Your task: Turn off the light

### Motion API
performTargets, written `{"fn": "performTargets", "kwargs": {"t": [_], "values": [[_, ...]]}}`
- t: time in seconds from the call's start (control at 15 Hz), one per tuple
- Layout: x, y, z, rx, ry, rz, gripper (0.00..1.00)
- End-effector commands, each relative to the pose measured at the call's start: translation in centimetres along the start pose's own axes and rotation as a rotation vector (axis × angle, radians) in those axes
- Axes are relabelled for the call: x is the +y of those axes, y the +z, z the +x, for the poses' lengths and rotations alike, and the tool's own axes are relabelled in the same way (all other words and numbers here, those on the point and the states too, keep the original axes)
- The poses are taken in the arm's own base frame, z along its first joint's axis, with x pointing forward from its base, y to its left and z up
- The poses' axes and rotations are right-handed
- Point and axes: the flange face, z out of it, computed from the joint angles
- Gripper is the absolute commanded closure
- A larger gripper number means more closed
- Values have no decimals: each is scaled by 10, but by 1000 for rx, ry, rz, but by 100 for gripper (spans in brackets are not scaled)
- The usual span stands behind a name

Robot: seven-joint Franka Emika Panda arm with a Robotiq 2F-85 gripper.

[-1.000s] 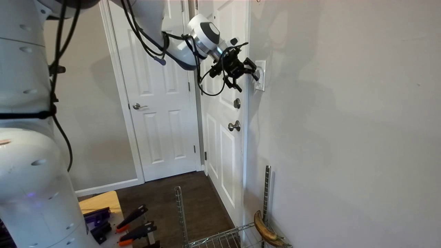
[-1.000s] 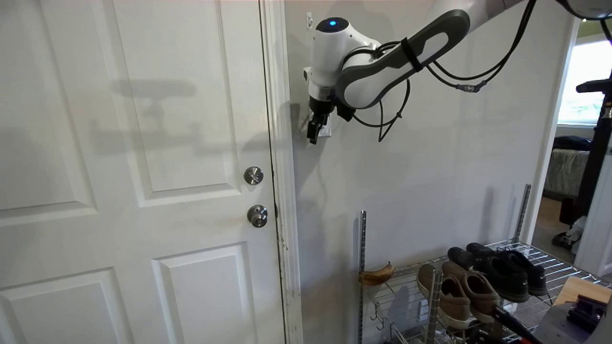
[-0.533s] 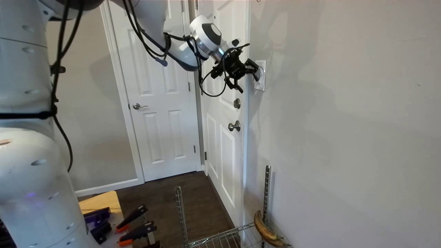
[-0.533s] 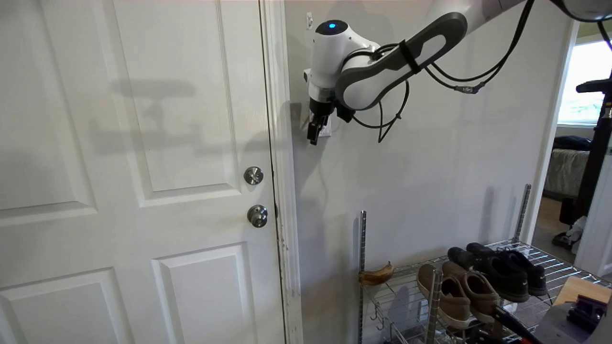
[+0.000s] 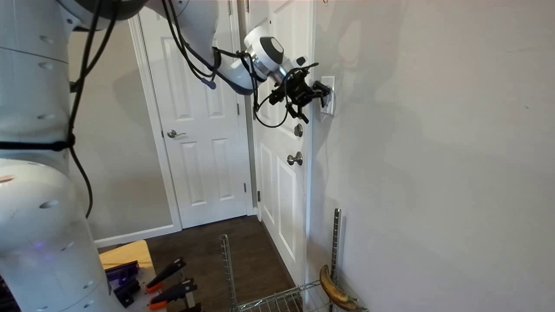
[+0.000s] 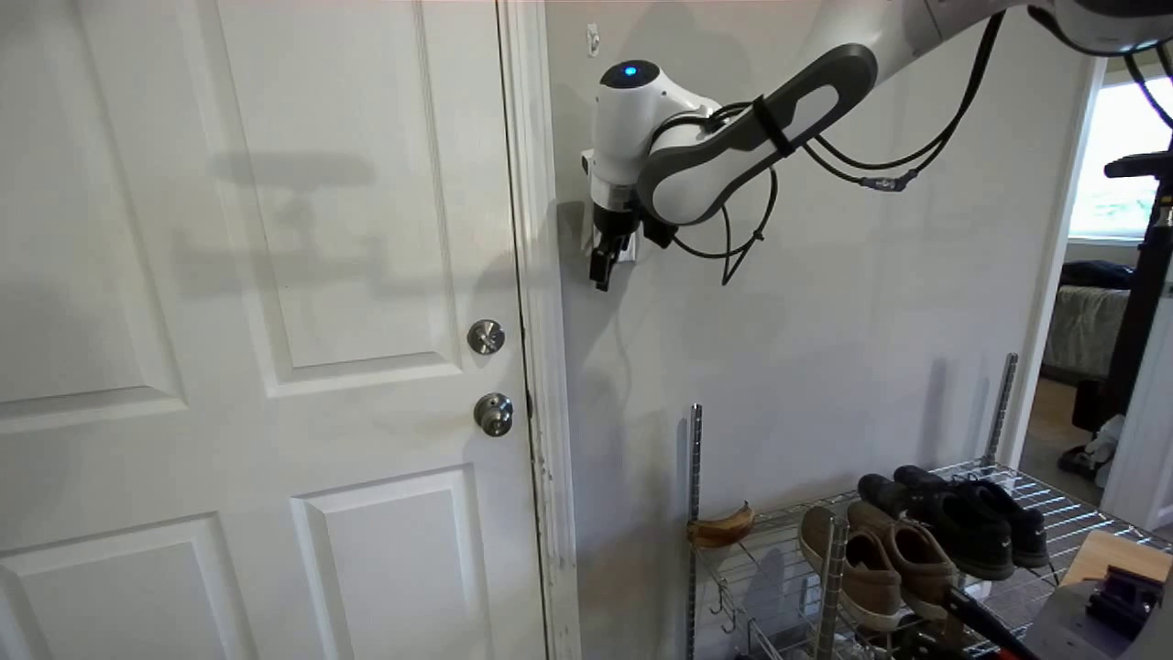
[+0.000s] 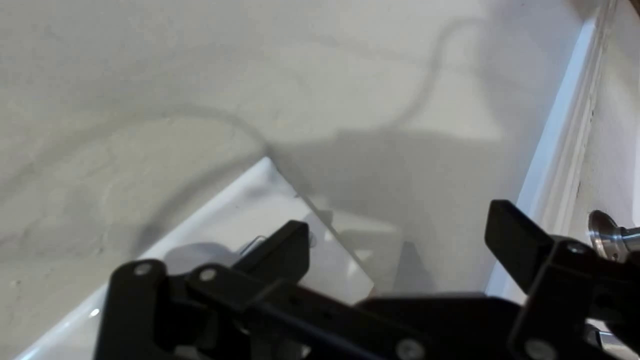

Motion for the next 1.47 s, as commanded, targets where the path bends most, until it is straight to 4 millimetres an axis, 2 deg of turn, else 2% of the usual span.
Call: {"fn": "performTargets", "kwargs": {"t": [0.0, 0.53, 0.73, 1.0, 1.4], "values": [[7, 6, 6, 22, -15, -4, 0], [4, -6, 4, 29, -21, -16, 0], [-5, -22, -8, 15, -11, -1, 0], [-12, -36, -15, 12, -7, -1, 0], [-8, -46, -11, 41, -16, -22, 0]]}}
